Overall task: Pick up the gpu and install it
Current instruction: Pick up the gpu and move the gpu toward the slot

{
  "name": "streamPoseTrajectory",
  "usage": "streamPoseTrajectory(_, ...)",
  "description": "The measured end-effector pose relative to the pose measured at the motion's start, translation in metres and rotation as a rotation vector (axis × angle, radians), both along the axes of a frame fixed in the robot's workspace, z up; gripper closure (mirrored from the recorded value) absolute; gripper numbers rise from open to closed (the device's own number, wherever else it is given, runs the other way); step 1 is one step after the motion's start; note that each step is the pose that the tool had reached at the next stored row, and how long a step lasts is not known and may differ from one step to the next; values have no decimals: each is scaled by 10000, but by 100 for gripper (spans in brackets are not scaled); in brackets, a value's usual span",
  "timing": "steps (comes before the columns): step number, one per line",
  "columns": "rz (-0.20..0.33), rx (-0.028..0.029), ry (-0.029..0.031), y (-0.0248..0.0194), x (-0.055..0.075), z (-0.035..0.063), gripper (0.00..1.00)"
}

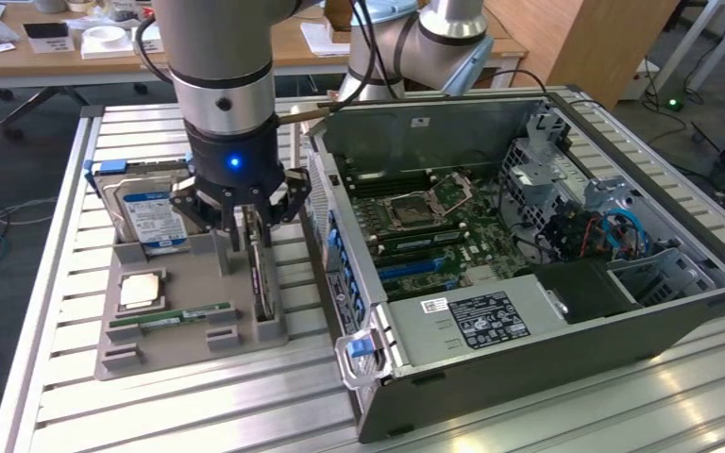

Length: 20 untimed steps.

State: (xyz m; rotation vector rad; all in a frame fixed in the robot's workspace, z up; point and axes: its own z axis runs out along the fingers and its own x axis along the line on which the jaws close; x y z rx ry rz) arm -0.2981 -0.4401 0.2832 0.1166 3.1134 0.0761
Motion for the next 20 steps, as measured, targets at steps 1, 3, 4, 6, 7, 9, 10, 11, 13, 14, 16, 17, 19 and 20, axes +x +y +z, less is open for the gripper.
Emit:
streamPoseTrajectory(1,0,-2,2,0,0,-8,58)
streamPoseTrajectory(3,0,-2,2,0,0,-33,58)
streamPoseTrajectory(4,0,-2,2,0,0,-128,58)
streamPoseTrajectory(6,0,-2,2,0,0,-222,58)
streamPoseTrajectory(7,0,-2,2,0,0,-232,58)
streamPoseTrajectory(9,0,-3,2,0,0,-251,58)
streamPoseTrajectory(10,0,-3,3,0,0,-259,58)
streamPoseTrajectory(11,0,-3,2,0,0,-269,58)
streamPoseTrajectory(13,-1,-3,3,4,-1,-282,58)
streamPoseTrajectory(14,-2,-3,2,9,-1,-286,58)
streamPoseTrajectory(16,0,-2,2,20,0,-296,58)
streamPoseTrajectory(17,-1,-3,2,26,-1,-301,58)
streamPoseTrajectory(19,0,-2,2,35,-1,-316,58)
streamPoseTrajectory(20,0,-2,2,38,-1,-327,58)
